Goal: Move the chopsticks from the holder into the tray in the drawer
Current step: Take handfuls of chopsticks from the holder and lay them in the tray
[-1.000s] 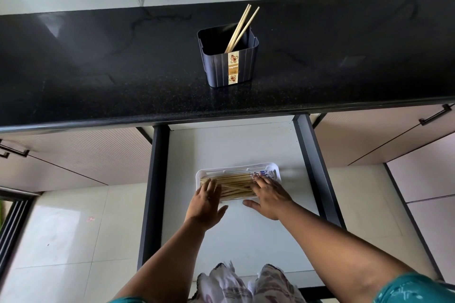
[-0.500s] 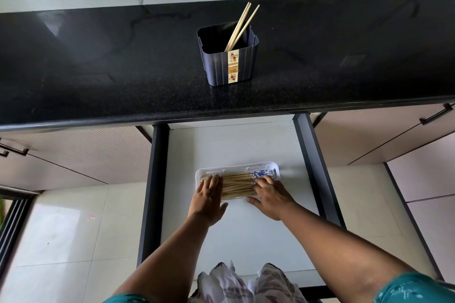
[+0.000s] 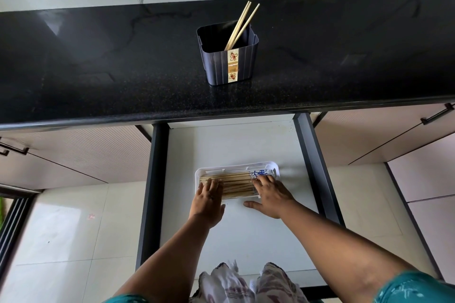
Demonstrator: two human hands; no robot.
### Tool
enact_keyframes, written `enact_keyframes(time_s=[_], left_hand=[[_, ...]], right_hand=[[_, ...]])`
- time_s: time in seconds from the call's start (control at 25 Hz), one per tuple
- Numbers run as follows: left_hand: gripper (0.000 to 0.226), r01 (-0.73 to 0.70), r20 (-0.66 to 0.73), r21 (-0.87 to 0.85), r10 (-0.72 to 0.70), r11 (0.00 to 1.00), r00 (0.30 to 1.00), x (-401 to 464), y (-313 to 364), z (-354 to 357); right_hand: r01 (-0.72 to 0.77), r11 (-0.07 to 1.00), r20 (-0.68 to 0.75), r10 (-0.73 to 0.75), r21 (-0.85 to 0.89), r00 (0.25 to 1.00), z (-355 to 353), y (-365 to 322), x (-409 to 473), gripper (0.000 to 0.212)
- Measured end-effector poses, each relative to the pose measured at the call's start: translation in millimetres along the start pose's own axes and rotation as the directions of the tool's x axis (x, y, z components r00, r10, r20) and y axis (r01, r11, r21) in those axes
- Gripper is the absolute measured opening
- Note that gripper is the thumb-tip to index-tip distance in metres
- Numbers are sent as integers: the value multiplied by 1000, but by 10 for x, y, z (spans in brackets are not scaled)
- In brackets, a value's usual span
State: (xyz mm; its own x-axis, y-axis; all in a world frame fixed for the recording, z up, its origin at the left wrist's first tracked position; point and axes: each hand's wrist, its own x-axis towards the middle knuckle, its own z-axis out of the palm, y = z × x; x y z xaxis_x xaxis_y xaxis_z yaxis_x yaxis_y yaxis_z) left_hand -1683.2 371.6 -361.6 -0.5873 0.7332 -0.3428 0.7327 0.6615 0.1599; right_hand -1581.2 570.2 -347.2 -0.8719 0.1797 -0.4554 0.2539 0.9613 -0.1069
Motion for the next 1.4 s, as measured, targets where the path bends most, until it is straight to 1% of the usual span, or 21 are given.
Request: enact_keyframes(time_s=[0.08,0.16,0.24,0.32,0.4,0.44,0.48,0.52,0.56,0.6,0.64,0.68,0.72,0.76,0.88,1.0,1.12,1.2,1.24,1.36,1.4], left_hand=[[68,26,6,33,-26,999,1000,12,-3,-11],[59,18,-45,17,-17,1000,999,14,1,-6],[47,-1,-103,-47,-4,999,995,10,-18,0],[33,-40,-174,-77,26,996,984,-12,-16,-3],[20,-93,-253,-41,80,995,964,-23,3,-8],[21,-111,-282,-29,98,993,955,-21,15,-21],[23,-122,-292,-34,107,992,950,-11,24,-36],[29,-118,-267,-54,100,992,958,1,22,-40],[42,-95,-187,-61,82,994,979,0,11,-40],[59,-78,-87,-49,73,996,994,-2,3,-21],[76,-62,-17,-46,62,997,998,1,-4,-1],[89,-37,21,-51,38,998,999,7,1,14],[99,-5,42,-59,8,998,999,19,19,20],[105,29,60,-70,-25,997,998,41,34,22],[116,115,124,-85,-104,990,987,104,53,-12],[127,162,174,-60,-150,985,973,144,52,-48],[133,155,179,-46,-144,987,973,167,81,-72],[131,124,160,-54,-114,991,980,152,118,-52],[130,127,165,-50,-118,991,979,146,131,-36],[131,185,196,-31,-176,982,965,158,126,-27],[131,183,173,-32,-175,983,969,160,112,-51]], right_hand=[[-21,1000,0,21,-13,1000,-2,-10,4,93],[-21,1000,-7,21,-19,1000,4,-14,9,92],[14,1000,-23,-13,7,1000,14,-3,12,83],[70,997,-20,-69,17,997,25,12,4,70],[96,995,-21,-95,13,995,26,24,15,59],[93,995,-35,-92,23,995,22,24,24,54],[86,996,-49,-84,35,995,19,27,30,51],[79,996,-51,-76,44,996,14,31,37,52],[69,996,-42,-66,63,997,10,22,39,57],[55,993,-34,-52,102,998,11,5,35,67],[33,985,-32,-28,167,999,13,-15,34,77],[4,971,-31,3,238,1000,14,-34,37,85],[-27,959,-20,34,283,999,10,-51,56,88],[-50,958,-3,53,284,999,3,-52,92,87],[-102,980,68,92,170,993,-18,-59,171,85],[-178,973,74,168,149,983,37,-93,142,90],[-200,968,10,201,150,980,86,-143,91,96],[-176,970,8,177,167,984,78,-130,91,103],[-162,972,34,158,172,987,79,-122,98,102],[-141,978,106,126,153,986,97,-135,119,89],[-141,979,103,127,145,987,84,-145,127,86]])
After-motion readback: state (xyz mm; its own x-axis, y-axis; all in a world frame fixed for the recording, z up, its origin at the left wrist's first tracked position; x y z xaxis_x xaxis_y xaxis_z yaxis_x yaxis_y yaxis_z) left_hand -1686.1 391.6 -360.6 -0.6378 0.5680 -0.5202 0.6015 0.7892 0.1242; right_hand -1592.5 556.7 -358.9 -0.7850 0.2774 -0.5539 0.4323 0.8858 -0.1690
